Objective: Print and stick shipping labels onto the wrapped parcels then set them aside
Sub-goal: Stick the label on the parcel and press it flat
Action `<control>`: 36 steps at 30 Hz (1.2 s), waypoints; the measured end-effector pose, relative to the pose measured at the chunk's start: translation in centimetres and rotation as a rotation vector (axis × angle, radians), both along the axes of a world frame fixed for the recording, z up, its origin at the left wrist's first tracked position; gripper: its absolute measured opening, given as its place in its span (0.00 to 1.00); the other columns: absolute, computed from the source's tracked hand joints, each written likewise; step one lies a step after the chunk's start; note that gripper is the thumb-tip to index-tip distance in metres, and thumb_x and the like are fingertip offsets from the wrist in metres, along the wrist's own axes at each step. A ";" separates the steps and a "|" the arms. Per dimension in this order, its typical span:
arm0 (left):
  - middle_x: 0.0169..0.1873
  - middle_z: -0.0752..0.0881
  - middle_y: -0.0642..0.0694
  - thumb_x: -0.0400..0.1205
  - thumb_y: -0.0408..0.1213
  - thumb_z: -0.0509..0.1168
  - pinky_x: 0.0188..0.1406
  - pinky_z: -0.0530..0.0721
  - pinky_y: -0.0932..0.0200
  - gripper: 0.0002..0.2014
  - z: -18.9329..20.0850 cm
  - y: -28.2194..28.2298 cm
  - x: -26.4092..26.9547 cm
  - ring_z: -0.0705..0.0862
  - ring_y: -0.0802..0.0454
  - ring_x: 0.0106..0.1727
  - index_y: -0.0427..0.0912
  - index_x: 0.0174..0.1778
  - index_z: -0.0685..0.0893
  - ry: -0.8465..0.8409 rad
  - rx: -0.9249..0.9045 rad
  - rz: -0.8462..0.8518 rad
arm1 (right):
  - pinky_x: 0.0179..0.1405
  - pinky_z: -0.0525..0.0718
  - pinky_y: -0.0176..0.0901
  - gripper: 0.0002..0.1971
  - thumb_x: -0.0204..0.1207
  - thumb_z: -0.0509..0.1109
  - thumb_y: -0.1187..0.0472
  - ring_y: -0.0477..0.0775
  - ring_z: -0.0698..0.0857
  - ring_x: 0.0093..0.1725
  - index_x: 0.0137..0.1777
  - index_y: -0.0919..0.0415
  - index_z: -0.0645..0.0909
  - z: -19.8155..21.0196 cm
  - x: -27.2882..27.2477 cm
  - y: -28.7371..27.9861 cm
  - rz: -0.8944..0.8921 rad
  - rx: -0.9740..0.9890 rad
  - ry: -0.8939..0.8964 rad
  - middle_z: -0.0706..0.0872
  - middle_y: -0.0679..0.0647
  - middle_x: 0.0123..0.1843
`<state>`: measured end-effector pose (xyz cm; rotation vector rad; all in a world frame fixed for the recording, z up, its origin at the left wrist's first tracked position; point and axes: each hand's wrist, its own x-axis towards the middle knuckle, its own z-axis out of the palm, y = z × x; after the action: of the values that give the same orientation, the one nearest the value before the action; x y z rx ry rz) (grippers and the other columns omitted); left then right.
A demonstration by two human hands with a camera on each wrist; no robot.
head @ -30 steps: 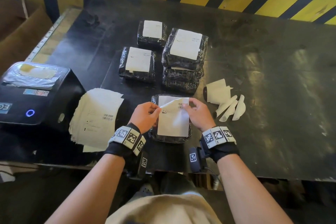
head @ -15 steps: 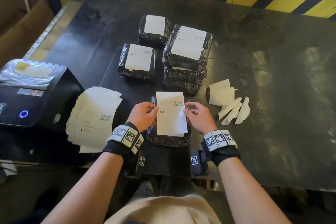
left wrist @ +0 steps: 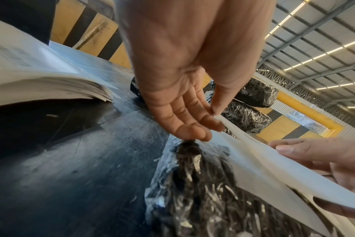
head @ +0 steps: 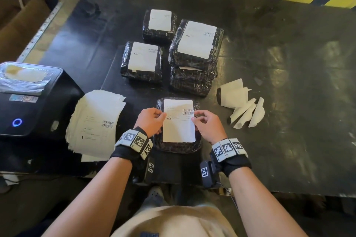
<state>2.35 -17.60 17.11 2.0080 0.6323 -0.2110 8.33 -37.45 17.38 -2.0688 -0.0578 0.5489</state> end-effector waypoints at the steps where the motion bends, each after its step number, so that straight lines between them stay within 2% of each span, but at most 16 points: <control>1: 0.43 0.89 0.44 0.85 0.42 0.63 0.27 0.82 0.63 0.10 0.0 0.0 0.1 0.86 0.55 0.29 0.39 0.54 0.82 0.002 0.001 0.003 | 0.53 0.88 0.49 0.06 0.79 0.71 0.57 0.46 0.88 0.47 0.55 0.50 0.80 -0.1 0.0 0.0 0.000 -0.006 -0.005 0.89 0.45 0.44; 7: 0.43 0.88 0.45 0.85 0.44 0.62 0.29 0.82 0.63 0.11 -0.2 -0.2 0.5 0.86 0.54 0.30 0.41 0.55 0.81 0.023 0.010 0.002 | 0.49 0.88 0.44 0.06 0.80 0.70 0.58 0.45 0.87 0.47 0.56 0.51 0.80 -0.4 -0.2 0.0 -0.008 -0.021 -0.021 0.88 0.43 0.44; 12: 0.43 0.87 0.46 0.85 0.43 0.62 0.26 0.79 0.66 0.09 -0.2 -0.3 0.8 0.85 0.56 0.28 0.42 0.55 0.81 0.050 0.046 -0.003 | 0.50 0.88 0.47 0.07 0.80 0.70 0.58 0.49 0.88 0.47 0.56 0.52 0.81 -0.6 0.0 0.1 -0.017 -0.027 -0.013 0.89 0.47 0.44; 20: 0.43 0.88 0.46 0.85 0.43 0.62 0.26 0.79 0.67 0.07 -0.3 -0.4 0.9 0.85 0.55 0.29 0.44 0.50 0.81 0.081 0.056 0.014 | 0.54 0.88 0.53 0.07 0.79 0.70 0.58 0.49 0.89 0.45 0.56 0.50 0.80 -0.9 0.2 0.3 0.003 -0.061 -0.008 0.88 0.45 0.43; 25: 0.42 0.88 0.45 0.84 0.42 0.63 0.24 0.77 0.67 0.08 -0.4 -0.2 0.9 0.83 0.56 0.26 0.42 0.48 0.83 0.107 0.062 0.023 | 0.53 0.87 0.49 0.08 0.79 0.70 0.57 0.48 0.88 0.44 0.57 0.52 0.81 -1.0 0.3 0.5 0.023 -0.109 -0.028 0.86 0.41 0.40; 31: 0.36 0.88 0.44 0.84 0.42 0.64 0.25 0.77 0.66 0.09 -0.2 -0.3 1.1 0.82 0.56 0.25 0.41 0.43 0.84 0.136 0.089 0.033 | 0.50 0.87 0.44 0.11 0.79 0.70 0.57 0.46 0.86 0.43 0.60 0.53 0.83 -1.2 0.7 0.8 0.065 -0.206 -0.089 0.88 0.48 0.40; 36: 0.36 0.88 0.44 0.84 0.42 0.64 0.26 0.78 0.66 0.10 -0.2 -0.3 1.3 0.83 0.56 0.25 0.44 0.38 0.82 0.147 0.127 0.016 | 0.51 0.88 0.48 0.12 0.79 0.70 0.56 0.47 0.87 0.44 0.61 0.54 0.83 -1.2 1.2 0.9 0.113 -0.253 -0.087 0.88 0.48 0.38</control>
<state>3.70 -17.94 16.90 2.1221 0.7708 -0.3184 9.56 -36.57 16.16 -2.3466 -0.1645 0.5581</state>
